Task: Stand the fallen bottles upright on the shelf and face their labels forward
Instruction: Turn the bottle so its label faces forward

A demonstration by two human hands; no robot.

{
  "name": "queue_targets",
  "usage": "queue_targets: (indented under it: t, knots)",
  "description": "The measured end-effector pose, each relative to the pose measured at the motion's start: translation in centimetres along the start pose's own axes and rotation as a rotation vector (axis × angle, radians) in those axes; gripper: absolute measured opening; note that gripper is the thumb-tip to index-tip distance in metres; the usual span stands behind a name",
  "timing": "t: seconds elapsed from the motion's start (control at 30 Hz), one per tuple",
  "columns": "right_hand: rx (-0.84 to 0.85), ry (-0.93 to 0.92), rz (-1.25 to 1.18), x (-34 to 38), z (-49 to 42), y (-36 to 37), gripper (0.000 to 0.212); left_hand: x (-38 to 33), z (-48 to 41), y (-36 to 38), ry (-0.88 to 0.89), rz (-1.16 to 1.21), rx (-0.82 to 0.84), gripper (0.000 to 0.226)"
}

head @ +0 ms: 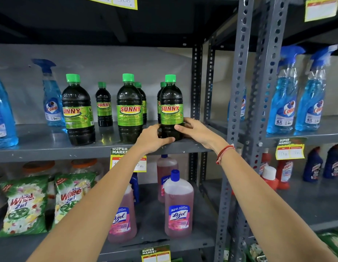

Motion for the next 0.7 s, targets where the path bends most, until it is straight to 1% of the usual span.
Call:
queue_targets:
  t: [0.17,0.4,0.57,0.6,0.63,0.7]
  knots:
    - [-0.004,-0.006,0.01,0.1,0.0,0.1,0.045,-0.1,0.1,-0.1,0.014,0.016,-0.011,0.058]
    - [-0.032,-0.009,0.029,0.4,0.4,0.2,0.042,-0.5,0.6,-0.3,0.026,-0.019,-0.004,0.055]
    - [-0.06,-0.013,0.062,0.6,0.4,0.1,0.046,-1.1,1.1,-0.4,0.026,-0.029,0.013,0.053]
    - [-0.086,-0.016,0.072,0.6,0.4,0.1,0.049,-1.2,1.3,-0.5,0.036,-0.041,0.015,0.054]
    - [-0.147,-0.023,0.075,0.6,0.4,-0.1,0.052,-1.3,1.6,-0.6,0.054,-0.048,0.01,0.055]
    - [-0.364,-0.082,0.044,0.6,1.0,-0.4,0.054,-1.3,2.6,-1.4,0.095,-0.035,-0.045,0.059]
Point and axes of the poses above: each hand's wrist, its own z-axis away from the middle knuckle, its own y-axis out of the palm, x = y × z, the point moved 5 cm from there along -z, towards the middle knuckle, and after that the axes turned 4 degrees about -x, right-handed, at the moved point
